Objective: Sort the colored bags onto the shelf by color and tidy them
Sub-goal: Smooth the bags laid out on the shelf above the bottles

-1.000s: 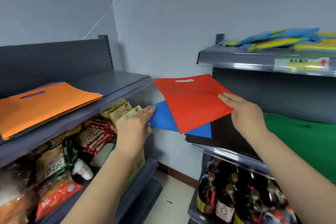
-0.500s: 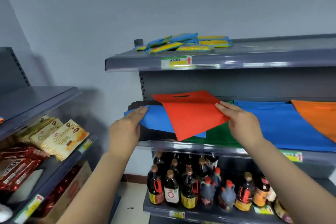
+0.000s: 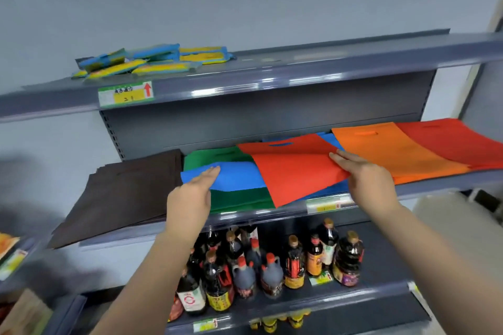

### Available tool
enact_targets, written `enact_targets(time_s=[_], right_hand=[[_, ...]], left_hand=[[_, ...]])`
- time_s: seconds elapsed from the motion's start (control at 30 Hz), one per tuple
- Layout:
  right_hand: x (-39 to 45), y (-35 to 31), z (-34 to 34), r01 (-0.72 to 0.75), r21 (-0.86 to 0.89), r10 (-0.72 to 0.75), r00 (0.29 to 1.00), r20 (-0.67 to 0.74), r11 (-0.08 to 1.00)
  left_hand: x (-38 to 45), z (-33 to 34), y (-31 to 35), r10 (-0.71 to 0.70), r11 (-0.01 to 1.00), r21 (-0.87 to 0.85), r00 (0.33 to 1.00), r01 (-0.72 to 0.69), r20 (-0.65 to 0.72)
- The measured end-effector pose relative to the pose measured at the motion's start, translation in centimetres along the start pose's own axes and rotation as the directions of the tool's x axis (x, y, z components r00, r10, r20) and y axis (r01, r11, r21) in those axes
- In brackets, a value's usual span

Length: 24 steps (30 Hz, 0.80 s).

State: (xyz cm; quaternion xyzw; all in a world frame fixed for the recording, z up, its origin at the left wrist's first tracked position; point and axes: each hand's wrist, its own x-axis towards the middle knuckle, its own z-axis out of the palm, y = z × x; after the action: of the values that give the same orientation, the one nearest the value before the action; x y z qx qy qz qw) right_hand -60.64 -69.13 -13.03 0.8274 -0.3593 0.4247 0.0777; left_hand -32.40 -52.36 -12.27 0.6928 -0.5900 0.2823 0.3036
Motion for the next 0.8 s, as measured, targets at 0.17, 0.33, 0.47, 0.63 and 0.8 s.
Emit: enact_targets(time_s=[0.17,0.33,0.47,0.63,0.8], right_hand=[[0.1,4.4,-0.1,-0.083,-0.041,0.084,0.996,0.03,0.996],[2.0,7.3,1.6,-0.113,-0.064,0.115,0.993,0.02,0.992],[4.6,8.4,3.9,-0.159,-0.051,0.161,0.986,0.042,0.986],[7.0,9.6,6.4,-0.134,-0.062,0.137,0.99,0.042,0.989],[7.8,10.4,8.2,-0.142,-0.041,0.146,0.983,0.116,0.989]], left_hand=[[1.1,4.2,1.5,0.03,0.999,0.032,0.991,-0.035,0.128],[4.3,5.5,0.2,-0.017,0.993,0.114,0.972,-0.01,0.235],[7.6,7.3,-1.2,-0.191,0.978,0.14,0.927,0.152,0.324],[8.8,9.3,-3.5,-0.228,0.974,0.091,0.891,0.209,0.393],[10.0,9.9,-4.6,-0.285,0.958,0.169,0.85,0.233,0.443]])
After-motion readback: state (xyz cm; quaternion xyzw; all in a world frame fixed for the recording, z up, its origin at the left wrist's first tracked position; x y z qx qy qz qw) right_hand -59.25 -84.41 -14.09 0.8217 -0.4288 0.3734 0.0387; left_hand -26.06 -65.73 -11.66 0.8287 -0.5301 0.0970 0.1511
